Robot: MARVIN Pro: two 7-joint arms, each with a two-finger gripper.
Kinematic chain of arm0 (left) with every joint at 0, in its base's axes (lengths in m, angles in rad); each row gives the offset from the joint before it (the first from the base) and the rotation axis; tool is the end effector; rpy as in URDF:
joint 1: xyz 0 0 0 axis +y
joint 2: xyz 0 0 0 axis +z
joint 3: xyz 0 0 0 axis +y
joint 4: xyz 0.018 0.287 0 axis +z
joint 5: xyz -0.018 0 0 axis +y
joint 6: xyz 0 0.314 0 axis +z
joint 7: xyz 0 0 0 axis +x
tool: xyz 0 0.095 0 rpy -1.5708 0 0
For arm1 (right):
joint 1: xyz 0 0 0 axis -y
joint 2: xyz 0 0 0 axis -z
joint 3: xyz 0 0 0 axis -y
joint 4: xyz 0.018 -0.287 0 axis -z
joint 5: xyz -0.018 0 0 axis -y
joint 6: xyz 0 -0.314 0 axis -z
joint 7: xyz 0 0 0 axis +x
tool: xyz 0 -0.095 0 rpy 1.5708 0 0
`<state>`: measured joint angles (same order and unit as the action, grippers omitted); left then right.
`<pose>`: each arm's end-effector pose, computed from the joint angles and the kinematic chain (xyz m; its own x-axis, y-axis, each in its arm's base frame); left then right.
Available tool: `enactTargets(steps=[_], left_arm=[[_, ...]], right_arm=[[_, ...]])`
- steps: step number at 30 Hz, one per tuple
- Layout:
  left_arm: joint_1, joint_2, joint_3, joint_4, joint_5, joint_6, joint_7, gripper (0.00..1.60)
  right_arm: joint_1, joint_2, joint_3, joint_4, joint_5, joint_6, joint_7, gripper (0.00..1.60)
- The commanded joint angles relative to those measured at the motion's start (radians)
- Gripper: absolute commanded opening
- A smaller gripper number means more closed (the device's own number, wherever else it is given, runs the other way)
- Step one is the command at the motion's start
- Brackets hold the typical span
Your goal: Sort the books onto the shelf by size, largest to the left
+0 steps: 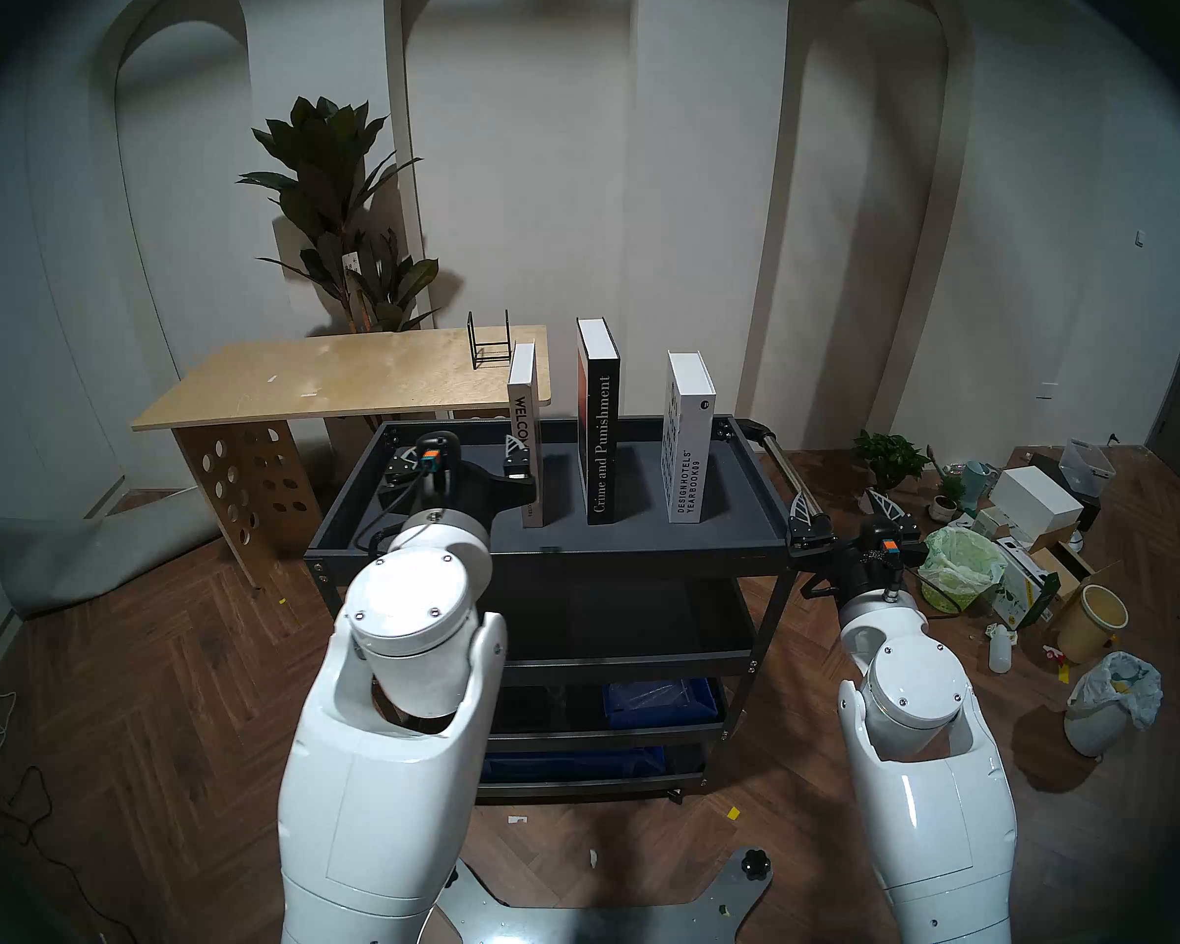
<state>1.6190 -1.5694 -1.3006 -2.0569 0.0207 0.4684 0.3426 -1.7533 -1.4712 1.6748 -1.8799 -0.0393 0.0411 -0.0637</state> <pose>0.3798 -0.0732 -0.1726 0.0263 -0.0145 0.9995 0.0812 -0.9966 -0.0166 0.3720 -0.0671 -0.2492 -0.0820 0.1620 0.9834 -0.1520 -0.9772 0.1483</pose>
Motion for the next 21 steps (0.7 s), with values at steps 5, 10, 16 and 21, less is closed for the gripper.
enactTargets(steps=[5,10,16,21], left_arm=[[-0.138,-0.016,0.132,0.155,0.069,-0.101,0.197,1.60],[-0.178,-0.034,0.139,0.212,0.067,-0.126,0.273,1.60],[-0.241,-0.062,0.142,0.263,0.027,-0.140,0.332,1.60],[-0.241,-0.063,0.144,0.245,-0.014,-0.134,0.333,1.60]], right_arm=[[0.045,0.032,0.063,0.022,0.055,-0.036,0.035,1.60],[0.043,0.039,0.086,0.025,0.072,-0.042,0.045,1.60],[0.038,0.047,0.116,0.032,0.100,-0.057,0.066,1.60],[0.037,0.047,0.121,0.035,0.109,-0.063,0.073,1.60]])
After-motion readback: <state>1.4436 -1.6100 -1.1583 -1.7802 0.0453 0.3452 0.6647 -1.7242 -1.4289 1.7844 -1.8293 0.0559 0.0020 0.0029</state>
